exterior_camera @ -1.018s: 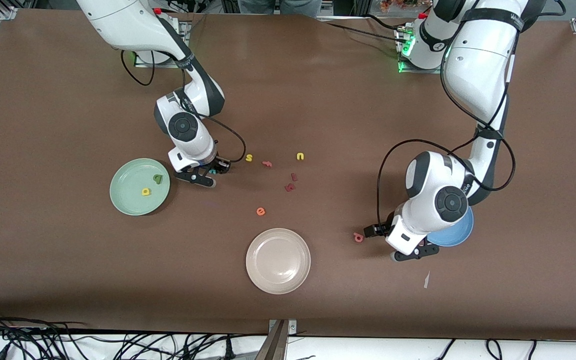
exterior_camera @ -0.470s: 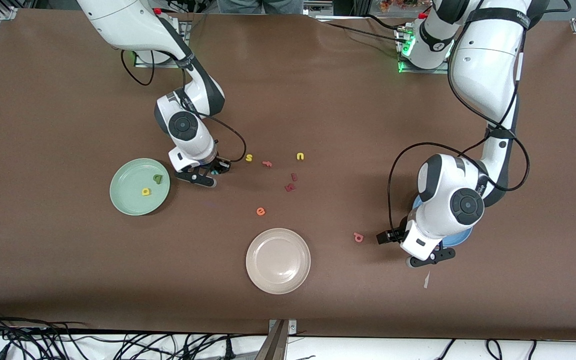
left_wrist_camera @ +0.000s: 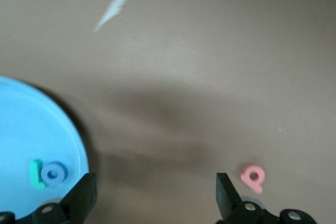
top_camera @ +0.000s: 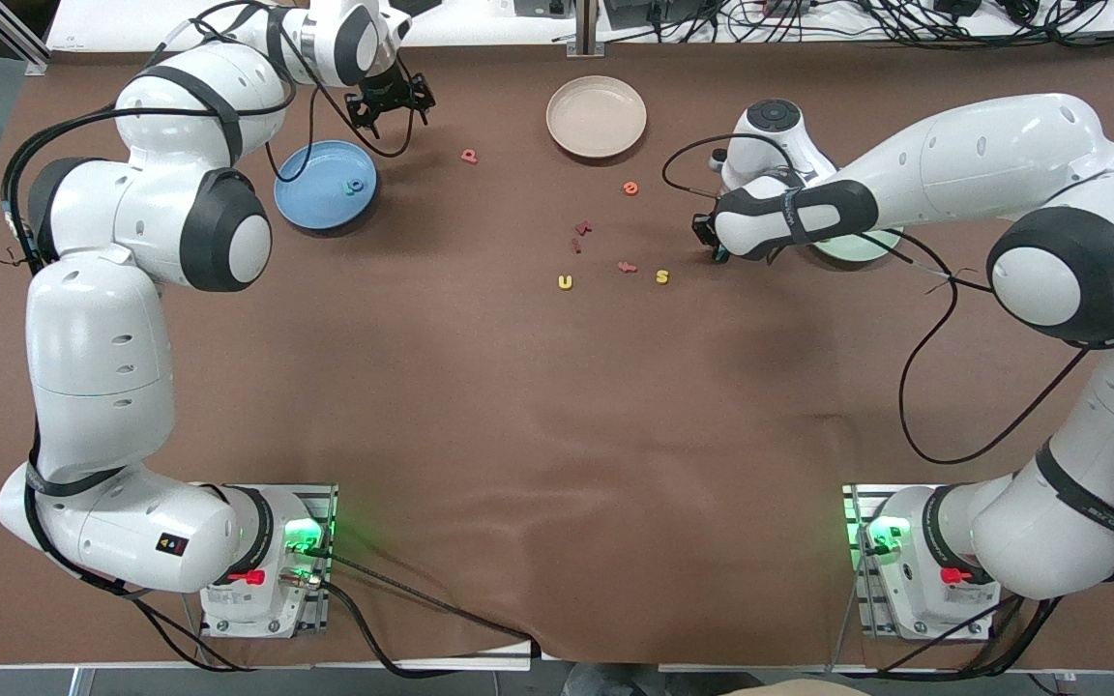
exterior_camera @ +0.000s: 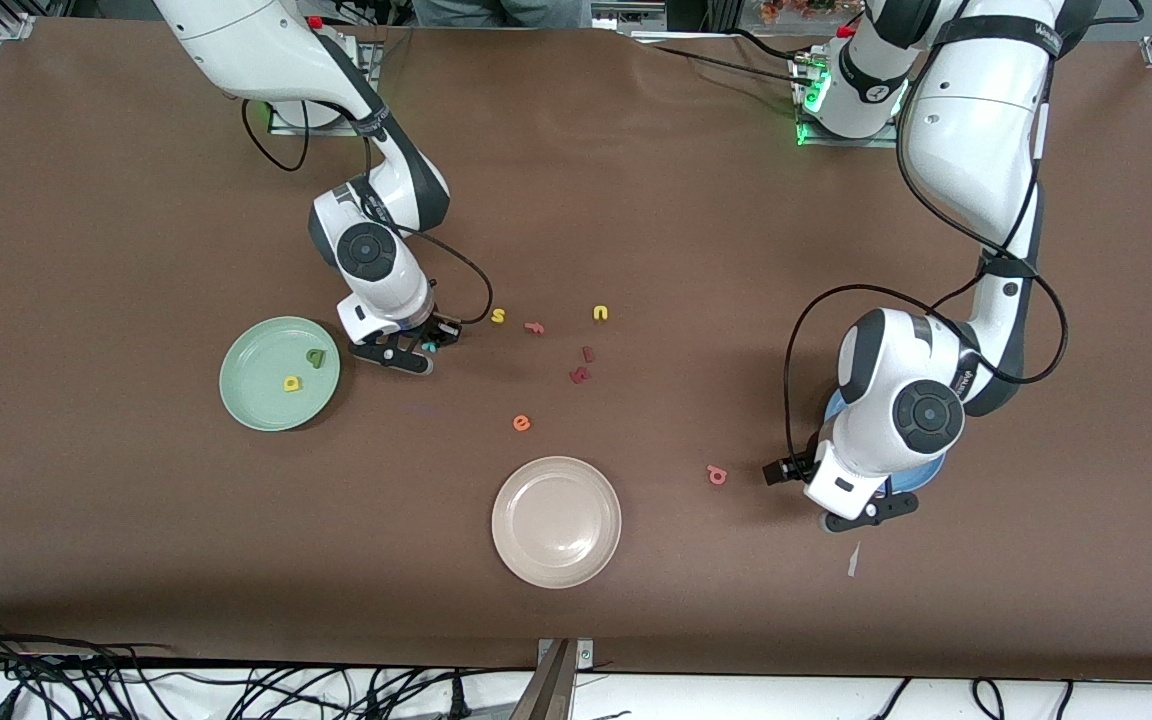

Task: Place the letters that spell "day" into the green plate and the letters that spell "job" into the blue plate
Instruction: 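Drop teal y in green plate while the left gripper grasps pink p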

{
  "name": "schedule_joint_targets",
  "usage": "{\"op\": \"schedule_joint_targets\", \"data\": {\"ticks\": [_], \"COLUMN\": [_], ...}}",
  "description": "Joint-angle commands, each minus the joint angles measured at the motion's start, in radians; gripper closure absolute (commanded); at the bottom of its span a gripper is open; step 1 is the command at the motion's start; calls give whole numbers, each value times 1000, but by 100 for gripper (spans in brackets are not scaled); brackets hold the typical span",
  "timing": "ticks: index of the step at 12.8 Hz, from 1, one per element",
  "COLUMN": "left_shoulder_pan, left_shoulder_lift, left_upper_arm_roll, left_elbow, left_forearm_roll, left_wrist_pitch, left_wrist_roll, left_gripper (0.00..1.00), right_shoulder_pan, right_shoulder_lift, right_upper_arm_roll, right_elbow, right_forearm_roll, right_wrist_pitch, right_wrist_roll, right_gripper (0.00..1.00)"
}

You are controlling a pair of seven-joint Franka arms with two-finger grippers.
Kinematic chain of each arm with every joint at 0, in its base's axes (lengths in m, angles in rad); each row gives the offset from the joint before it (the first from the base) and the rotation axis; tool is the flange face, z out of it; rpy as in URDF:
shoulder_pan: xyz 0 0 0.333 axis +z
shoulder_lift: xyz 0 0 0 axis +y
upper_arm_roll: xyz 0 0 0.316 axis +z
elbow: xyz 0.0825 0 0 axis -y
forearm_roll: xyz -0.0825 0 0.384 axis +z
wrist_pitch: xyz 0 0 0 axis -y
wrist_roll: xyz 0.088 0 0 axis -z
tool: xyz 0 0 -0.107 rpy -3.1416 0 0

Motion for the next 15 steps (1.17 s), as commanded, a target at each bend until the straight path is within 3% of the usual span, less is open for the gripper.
{"op": "schedule_joint_targets", "data": {"ticks": [1, 6, 9, 13, 14, 15], "left_shoulder_pan": [-25, -81, -90, -142, -144, -144], "left_shoulder_lift": [-2, 22, 42, 119, 128, 133], "left_upper_arm_roll": [3, -2, -6, -6, -6, -6], "left_elbow": [5, 11, 34, 39, 39, 39], "left_forearm_roll": [54, 49, -35, -35, -35, -35], "left_wrist_pitch": [-15, 9, 35, 164, 169, 170], "left_wrist_roll": [-322, -505, -553, -631, -649, -658], "left_gripper": [0, 0, 0, 0, 0, 0], "right_shoulder_pan": [4, -18, -96, -220, -241, -248], "right_shoulder_lift": [-34, -102, -146, -165, -165, -165], "right_upper_arm_roll": [-13, -85, -110, -127, -128, -130], "right_elbow": [-8, -1, -1, -4, -3, -1], "right_forearm_roll": [-9, -5, -6, -9, -8, -6], "right_wrist_pitch": [-12, -113, -172, -187, -187, -187], "right_wrist_roll": [-48, -225, -424, -676, -718, -727], "right_gripper": [83, 83, 83, 82, 78, 66]}}
